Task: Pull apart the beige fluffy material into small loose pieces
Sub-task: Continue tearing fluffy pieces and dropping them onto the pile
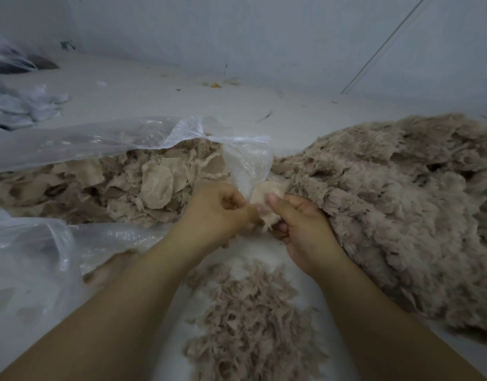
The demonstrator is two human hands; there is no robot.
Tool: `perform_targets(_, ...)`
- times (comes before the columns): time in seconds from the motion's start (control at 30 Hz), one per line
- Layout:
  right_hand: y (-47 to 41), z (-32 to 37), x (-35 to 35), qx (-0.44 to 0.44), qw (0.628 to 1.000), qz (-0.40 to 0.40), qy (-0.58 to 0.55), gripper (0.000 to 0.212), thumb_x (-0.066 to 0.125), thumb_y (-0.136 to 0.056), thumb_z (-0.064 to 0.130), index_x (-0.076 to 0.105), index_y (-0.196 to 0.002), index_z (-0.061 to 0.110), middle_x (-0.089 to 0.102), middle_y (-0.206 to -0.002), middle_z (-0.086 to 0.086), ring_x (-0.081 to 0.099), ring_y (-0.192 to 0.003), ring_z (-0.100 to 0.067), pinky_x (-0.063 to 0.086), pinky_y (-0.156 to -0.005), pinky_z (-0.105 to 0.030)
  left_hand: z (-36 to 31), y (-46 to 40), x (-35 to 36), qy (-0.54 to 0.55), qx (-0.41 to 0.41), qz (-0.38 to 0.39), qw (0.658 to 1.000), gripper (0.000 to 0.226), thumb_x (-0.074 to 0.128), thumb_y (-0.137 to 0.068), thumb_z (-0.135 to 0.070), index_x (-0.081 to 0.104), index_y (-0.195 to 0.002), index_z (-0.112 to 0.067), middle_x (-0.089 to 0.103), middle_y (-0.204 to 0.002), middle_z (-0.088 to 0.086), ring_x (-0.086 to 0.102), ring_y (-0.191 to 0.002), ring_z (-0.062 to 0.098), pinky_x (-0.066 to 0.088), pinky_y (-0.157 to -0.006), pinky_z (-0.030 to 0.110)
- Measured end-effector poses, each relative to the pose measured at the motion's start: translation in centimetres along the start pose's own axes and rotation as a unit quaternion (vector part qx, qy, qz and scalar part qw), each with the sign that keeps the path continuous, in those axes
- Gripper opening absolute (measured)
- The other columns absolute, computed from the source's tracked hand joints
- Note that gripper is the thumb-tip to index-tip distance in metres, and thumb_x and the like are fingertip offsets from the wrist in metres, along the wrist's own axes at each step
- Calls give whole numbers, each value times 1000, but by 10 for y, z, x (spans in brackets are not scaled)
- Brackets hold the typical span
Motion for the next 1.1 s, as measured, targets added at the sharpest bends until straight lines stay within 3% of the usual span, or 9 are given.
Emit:
perform_targets(0.13, 0, -2, 2, -20, 999, 35, 9, 25, 59, -93, 26, 72, -76, 13, 57, -51, 7, 44, -43, -2, 40, -47, -15, 3, -1, 6, 66, -6, -47, 997, 23, 73, -86, -25, 61, -92, -7, 62, -55, 7, 51, -38, 18, 38, -39, 25)
perform_targets(0.27, -1, -3, 1, -13, 999, 24, 25, 30, 66, -88, 30, 70, -86, 0, 56, -69, -14, 43, -48, -9, 38, -50, -21, 6, -1, 4, 121, 35, -72, 989, 13, 61, -93, -4, 51, -87, -9, 59, -51, 10, 48, -36, 21, 38, -40, 24)
perform_targets(0.4, -3, -5, -1, -2, 1000, -6, 31, 18, 65, -89, 22, 75, -77, 13, 51, -58, 2, 32, -49, -9, 28, -46, -20, 3, -5, -7, 131, 102, -115, 979, 23, 57, -93, 2, 52, -80, -15, 56, -48, -1, 51, -38, 15, 39, -38, 20)
perform_targets(0.5, -1, -3, -1, -6, 999, -5, 40, 26, 58, -96, 16, 77, -79, 17, 52, -56, 6, 32, -47, -7, 28, -44, -18, 6, -13, -26, 77, 126, -214, 966, 18, 60, -93, -2, 64, -84, -18, 61, -57, -1, 56, -46, 19, 46, -43, 29)
perform_targets(0.6, 0, -2, 0, -2, 999, -6, 42, 30, 56, -98, 18, 78, -78, 19, 53, -57, 7, 33, -47, -6, 30, -45, -18, 10, -19, -47, -29, 115, -308, 944, 14, 61, -93, -8, 73, -95, -13, 70, -80, 0, 65, -69, 20, 58, -67, 40)
perform_targets(0.67, 0, -1, 1, -2, 999, -8, 39, 31, 56, -98, 18, 78, -78, 20, 53, -57, 8, 32, -47, -6, 29, -45, -18, 11, -25, -52, -262, 101, -281, 918, 18, 57, -93, -8, 73, -99, -10, 68, -97, 7, 64, -83, 27, 52, -71, 38)
perform_targets(0.77, 0, -2, 0, 0, 999, -9, 40, 31, 55, -98, 20, 78, -78, 21, 52, -57, 7, 32, -47, -6, 28, -45, -18, 16, -27, -43, -500, 24, -194, 844, 14, 56, -88, -9, 69, -93, -11, 50, -111, 11, 45, -68, 25, 29, -49, 29)
perform_targets(0.9, -1, -3, 1, 1, 999, -8, 43, 30, 55, -99, 19, 78, -79, 20, 52, -57, 7, 34, -48, -6, 28, -46, -18, 5, -21, -40, -513, 43, -219, 829, 8, 59, -87, -10, 65, -91, -6, 46, -117, 20, 30, -54, 20, 17, -47, 25)
perform_targets(1.1, -1, -3, 1, 2, 999, -11, 43, 31, 55, -99, 20, 78, -78, 21, 52, -57, 8, 35, -47, -4, 32, -45, -16, -13, -9, -17, -548, 154, -189, 800, 13, 73, -69, 0, 60, -71, -3, 55, -99, 23, 38, -42, 25, 10, -46, 17)
Point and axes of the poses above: each hand's wrist, its own y-axis away from the middle knuckle, its own x-axis out of the palm, z = x × y, the point moved 4 cm from there along -y, towards the middle knuckle
